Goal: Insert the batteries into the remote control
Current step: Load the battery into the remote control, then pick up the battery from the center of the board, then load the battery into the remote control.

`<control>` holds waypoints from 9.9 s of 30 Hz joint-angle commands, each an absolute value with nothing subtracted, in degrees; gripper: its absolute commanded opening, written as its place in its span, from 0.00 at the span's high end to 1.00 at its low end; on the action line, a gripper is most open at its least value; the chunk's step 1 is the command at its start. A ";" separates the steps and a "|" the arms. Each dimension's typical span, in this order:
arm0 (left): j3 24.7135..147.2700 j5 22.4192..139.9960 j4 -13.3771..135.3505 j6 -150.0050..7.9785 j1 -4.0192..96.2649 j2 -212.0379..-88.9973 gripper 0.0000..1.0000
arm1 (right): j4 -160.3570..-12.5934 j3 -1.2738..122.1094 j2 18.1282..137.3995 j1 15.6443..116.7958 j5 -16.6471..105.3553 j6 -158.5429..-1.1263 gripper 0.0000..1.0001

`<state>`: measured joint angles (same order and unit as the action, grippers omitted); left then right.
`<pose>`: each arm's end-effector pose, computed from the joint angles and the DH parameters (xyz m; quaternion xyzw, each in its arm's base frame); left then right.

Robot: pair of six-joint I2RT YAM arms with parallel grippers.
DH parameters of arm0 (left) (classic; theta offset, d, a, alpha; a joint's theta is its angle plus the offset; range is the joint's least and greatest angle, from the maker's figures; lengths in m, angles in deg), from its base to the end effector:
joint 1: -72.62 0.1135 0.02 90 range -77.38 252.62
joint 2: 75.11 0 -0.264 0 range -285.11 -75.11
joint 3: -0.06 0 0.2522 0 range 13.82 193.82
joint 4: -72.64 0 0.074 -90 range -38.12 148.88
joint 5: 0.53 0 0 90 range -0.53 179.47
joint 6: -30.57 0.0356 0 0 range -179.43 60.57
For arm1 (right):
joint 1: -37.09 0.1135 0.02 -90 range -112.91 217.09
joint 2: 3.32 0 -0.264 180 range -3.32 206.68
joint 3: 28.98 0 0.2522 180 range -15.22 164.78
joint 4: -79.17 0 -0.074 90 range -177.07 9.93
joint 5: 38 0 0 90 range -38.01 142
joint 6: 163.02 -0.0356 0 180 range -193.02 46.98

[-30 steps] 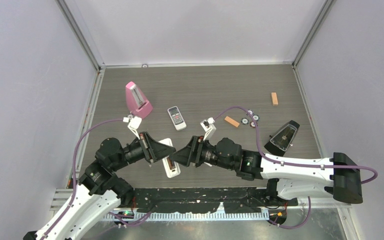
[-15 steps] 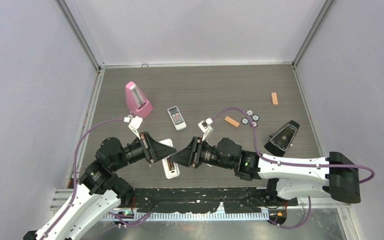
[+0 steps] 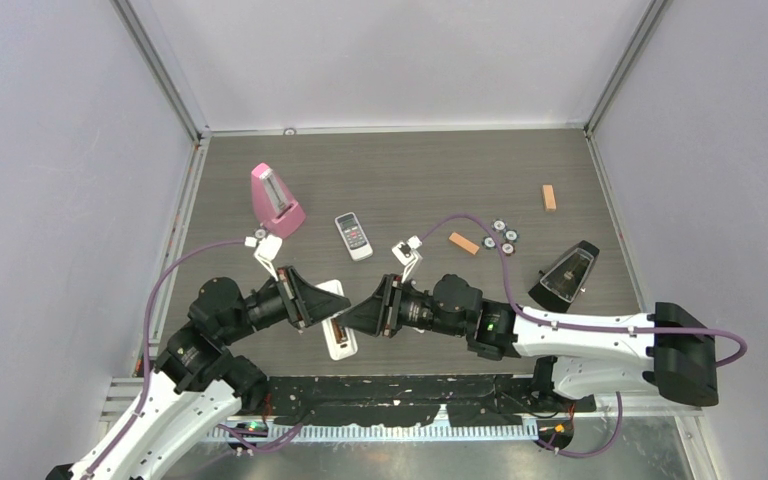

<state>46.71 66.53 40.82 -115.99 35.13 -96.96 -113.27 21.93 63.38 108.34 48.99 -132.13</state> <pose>0.0787 -0.0779 0.3045 0.0083 0.7458 -0.5766 0.3336 0.0843 0.2540 0.2809 -0.0948 0.7212 0.6306 0.2706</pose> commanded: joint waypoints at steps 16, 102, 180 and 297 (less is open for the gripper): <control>50.79 67.54 43.68 -111.65 35.00 -98.09 1.00 | -97.66 30.32 59.42 111.25 57.32 -117.16 0.30; 38.69 56.75 77.03 -125.00 35.14 -97.76 0.83 | -121.18 23.14 61.86 106.41 24.59 -125.42 0.92; 26.66 46.37 83.53 -129.43 60.64 -109.14 1.00 | -67.33 44.19 87.71 81.28 53.21 -83.01 0.94; 23.50 61.24 85.62 -167.06 60.32 -91.20 1.00 | -74.43 49.08 60.01 111.34 63.67 -116.28 0.24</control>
<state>20.33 58.95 83.00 -162.15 60.26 -92.00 -63.39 50.02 61.04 111.24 63.90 -112.26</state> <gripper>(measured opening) 0.278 0.755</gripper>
